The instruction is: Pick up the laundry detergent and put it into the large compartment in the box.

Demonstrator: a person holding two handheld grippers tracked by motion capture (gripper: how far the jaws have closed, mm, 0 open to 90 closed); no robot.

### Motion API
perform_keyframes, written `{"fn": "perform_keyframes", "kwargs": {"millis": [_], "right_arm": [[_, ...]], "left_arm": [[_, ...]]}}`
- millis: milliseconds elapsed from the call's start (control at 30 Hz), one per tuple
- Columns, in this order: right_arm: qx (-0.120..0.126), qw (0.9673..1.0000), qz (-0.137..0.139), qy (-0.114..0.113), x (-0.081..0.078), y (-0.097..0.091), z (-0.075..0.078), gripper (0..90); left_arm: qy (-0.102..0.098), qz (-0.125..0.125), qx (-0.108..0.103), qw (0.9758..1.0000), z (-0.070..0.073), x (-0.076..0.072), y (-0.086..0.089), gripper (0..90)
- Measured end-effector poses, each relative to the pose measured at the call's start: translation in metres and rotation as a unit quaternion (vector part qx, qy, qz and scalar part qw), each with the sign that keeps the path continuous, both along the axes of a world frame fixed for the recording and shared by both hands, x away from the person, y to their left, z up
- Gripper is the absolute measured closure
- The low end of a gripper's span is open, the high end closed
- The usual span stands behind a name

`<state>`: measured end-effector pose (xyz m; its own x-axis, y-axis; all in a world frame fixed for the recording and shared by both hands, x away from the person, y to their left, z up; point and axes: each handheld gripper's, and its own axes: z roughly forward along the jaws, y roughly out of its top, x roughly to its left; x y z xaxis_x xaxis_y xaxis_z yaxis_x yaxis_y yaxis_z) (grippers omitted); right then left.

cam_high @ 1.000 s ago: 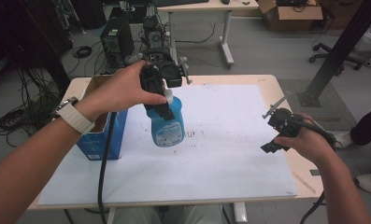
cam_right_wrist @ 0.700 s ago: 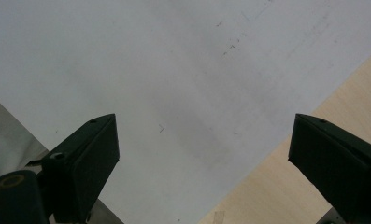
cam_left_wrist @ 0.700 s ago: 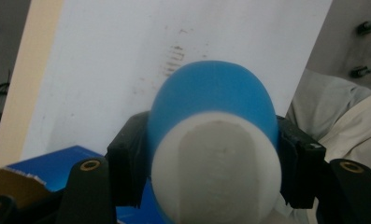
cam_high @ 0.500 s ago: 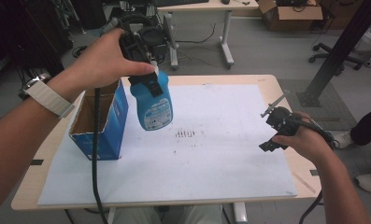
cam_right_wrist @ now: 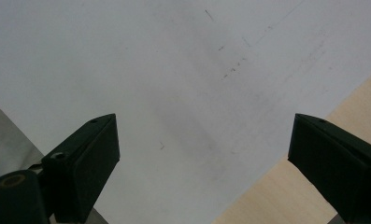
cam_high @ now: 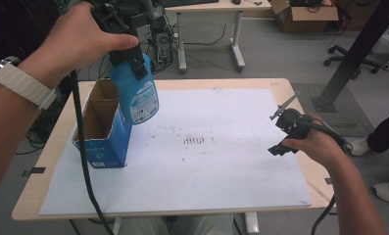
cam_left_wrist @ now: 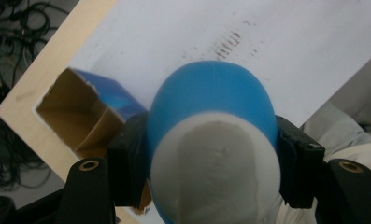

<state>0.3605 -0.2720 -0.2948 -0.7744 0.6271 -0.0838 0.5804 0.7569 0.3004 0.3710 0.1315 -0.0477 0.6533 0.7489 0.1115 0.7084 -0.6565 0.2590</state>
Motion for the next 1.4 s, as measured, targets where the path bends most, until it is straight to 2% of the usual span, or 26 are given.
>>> {"fn": "perform_keyframes", "kwargs": {"millis": [133,267,367,500,567,633,767,933,1133,1300,1400], "right_arm": [[0.000,1.0000,0.003,0.001,0.001,0.002,0.000,8.8],[0.001,1.0000,0.005,-0.001,0.002,0.005,0.001,8.8],[-0.001,1.0000,0.009,-0.002,0.004,0.008,0.003,8.7],[-0.003,0.9999,0.012,-0.006,0.006,0.011,0.006,8.8],[-0.004,0.9999,0.013,-0.006,0.006,0.012,0.006,8.9],[-0.006,0.9999,0.013,-0.006,0.007,0.013,0.005,8.9],[-0.010,0.9999,0.012,-0.005,0.008,0.013,0.004,8.9],[-0.011,0.9999,0.012,-0.005,0.009,0.014,0.003,8.9],[-0.011,0.9999,0.011,-0.006,0.009,0.013,0.003,8.9],[-0.010,0.9998,0.012,-0.010,0.009,0.013,0.003,8.9],[-0.011,0.9998,0.012,-0.009,0.009,0.013,0.002,8.8]], "left_arm": [[-0.003,0.051,-0.008,0.9987,0.006,0.003,0.017,37.8],[-0.004,0.104,-0.015,0.9945,0.010,0.006,0.033,37.8],[-0.008,0.137,-0.012,0.9904,0.010,0.010,0.043,37.8],[-0.009,0.169,-0.010,0.9855,0.008,0.014,0.056,37.9],[-0.011,0.187,-0.009,0.9823,0.008,0.016,0.061,37.9],[-0.013,0.208,-0.007,0.9781,0.009,0.017,0.066,37.8],[-0.014,0.234,-0.008,0.9722,0.009,0.020,0.074,37.9],[-0.012,0.257,-0.014,0.9661,0.006,0.023,0.084,37.9],[-0.014,0.284,-0.013,0.9585,-0.006,0.027,0.095,37.9],[-0.008,0.295,-0.007,0.9556,-0.020,0.031,0.102,37.9],[-0.006,0.301,-0.012,0.9537,-0.029,0.033,0.107,37.9]]}}
